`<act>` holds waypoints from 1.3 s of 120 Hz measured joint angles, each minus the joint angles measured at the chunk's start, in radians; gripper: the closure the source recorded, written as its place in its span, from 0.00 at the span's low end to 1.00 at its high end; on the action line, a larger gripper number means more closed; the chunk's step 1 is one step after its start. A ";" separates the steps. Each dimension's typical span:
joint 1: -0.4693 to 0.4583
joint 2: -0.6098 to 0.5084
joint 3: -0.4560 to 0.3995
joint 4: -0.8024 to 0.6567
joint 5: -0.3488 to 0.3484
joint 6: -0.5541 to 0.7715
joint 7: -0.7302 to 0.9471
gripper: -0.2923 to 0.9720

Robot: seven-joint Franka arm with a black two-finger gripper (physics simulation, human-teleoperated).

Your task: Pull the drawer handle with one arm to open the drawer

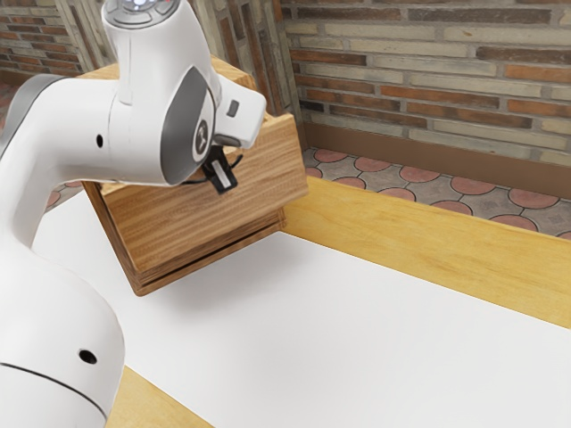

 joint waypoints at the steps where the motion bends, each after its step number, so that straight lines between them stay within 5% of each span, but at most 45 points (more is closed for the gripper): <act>1: -0.002 -0.002 0.002 0.000 0.000 -0.001 0.000 0.70; 156: -0.102 -0.150 0.069 0.010 -0.058 -0.104 -0.075 0.70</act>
